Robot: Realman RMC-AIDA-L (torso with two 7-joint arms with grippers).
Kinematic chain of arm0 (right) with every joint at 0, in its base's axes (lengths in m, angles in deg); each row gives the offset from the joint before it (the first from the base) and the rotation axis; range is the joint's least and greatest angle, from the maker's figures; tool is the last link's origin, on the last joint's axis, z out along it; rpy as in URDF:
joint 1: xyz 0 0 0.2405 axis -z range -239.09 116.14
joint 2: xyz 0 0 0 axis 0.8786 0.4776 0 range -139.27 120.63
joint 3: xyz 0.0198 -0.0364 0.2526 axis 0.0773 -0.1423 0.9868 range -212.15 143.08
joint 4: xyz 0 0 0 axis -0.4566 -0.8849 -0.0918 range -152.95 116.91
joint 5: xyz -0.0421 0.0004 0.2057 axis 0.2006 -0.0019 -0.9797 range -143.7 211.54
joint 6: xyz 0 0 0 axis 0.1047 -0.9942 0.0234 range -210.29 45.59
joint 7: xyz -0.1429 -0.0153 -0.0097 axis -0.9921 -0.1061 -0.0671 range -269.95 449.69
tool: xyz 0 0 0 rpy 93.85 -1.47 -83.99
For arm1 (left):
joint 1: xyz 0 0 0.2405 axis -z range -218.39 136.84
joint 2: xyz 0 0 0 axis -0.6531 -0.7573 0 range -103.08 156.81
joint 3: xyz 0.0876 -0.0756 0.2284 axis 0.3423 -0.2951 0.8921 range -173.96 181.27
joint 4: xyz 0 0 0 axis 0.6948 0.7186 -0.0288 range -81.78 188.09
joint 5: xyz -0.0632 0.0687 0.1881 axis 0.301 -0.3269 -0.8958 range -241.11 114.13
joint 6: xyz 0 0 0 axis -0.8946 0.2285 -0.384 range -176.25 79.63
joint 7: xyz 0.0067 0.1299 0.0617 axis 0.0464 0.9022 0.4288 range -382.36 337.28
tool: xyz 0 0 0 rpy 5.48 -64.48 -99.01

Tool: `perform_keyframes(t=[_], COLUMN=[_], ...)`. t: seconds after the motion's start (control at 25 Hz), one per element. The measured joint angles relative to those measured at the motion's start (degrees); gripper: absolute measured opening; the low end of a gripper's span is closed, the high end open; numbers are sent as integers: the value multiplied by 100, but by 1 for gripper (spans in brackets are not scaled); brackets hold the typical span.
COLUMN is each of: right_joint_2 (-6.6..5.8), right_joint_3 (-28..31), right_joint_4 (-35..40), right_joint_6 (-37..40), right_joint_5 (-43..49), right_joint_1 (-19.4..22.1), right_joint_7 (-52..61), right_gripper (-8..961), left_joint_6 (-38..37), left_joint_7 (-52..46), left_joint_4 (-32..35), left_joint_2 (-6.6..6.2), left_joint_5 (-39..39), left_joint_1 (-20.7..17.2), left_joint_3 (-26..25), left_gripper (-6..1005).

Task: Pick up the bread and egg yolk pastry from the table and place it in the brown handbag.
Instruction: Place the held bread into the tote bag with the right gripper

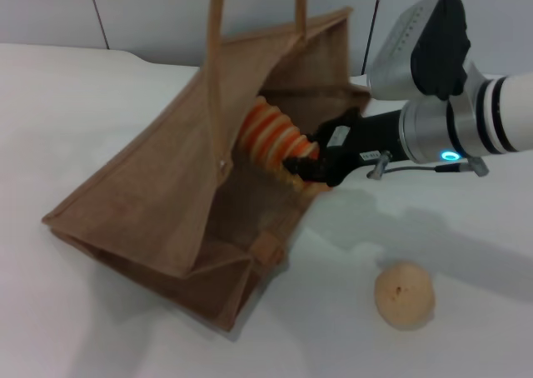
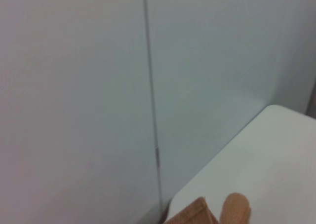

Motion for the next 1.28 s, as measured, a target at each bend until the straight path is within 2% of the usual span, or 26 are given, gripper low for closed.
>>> perform_keyframes(t=[0.16, 0.4, 0.68, 1.04, 1.28], right_joint_2=[-3, 24, 16, 18, 30], right_joint_3=[25, -31, -43, -27, -58], right_joint_4=[-414, -1129, -1724, -2050, -2131], right_joint_6=[-211, -608, -1007, -1197, -1522], right_joint_5=[-345, -441, -841, -1584, -1787], right_joint_1=[-282, -814, -1161, -1296, -1320], right_joint_7=[-338, -599, -949, -1547, -1567], right_gripper=[368, 360, 349, 327, 324], left_joint_6=[36, 51, 52, 51, 51], left_joint_7=[7, 16, 4, -25, -27], left_joint_4=[7, 70, 75, 200, 230], left_joint_2=[28, 136, 202, 227, 227], left_joint_5=[235, 314, 520, 657, 660], left_joint_1=[46, 143, 287, 305, 305], left_joint_3=[1, 116, 221, 282, 283], left_gripper=[119, 119, 119, 119, 119])
